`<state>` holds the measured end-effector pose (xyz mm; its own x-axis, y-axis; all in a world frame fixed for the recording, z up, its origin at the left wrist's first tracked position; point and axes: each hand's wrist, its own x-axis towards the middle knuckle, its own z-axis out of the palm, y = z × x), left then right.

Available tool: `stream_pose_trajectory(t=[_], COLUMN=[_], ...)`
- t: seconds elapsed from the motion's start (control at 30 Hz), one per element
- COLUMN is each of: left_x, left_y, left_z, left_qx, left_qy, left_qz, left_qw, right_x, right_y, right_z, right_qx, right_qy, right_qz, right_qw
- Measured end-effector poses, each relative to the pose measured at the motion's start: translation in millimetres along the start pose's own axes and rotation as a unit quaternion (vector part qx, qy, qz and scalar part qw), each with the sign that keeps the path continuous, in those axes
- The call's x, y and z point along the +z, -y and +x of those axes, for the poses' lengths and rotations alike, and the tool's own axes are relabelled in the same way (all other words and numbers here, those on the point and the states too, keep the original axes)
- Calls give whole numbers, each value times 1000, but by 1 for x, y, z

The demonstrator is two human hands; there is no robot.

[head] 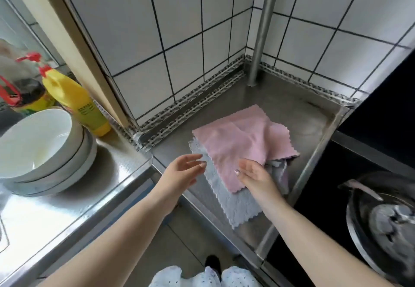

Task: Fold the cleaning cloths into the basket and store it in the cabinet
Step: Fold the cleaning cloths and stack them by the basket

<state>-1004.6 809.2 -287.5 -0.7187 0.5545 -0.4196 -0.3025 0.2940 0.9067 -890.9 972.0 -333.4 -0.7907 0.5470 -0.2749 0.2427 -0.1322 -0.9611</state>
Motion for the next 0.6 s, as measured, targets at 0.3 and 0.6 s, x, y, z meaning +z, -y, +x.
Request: stream_pose_trajectory(t=[0.3, 0.6], left_x=[-29, -33], left_y=[-9, -14], left_z=[89, 159], left_qx=[-20, 102], left_qy=[63, 200], left_qz=[62, 267], left_qw=[996, 937], right_x=[26, 50], right_y=[-10, -21], right_z=[30, 35], right_qx=[64, 127], right_qy=[-71, -149], right_qz=[-61, -292], right_qw=[994, 936])
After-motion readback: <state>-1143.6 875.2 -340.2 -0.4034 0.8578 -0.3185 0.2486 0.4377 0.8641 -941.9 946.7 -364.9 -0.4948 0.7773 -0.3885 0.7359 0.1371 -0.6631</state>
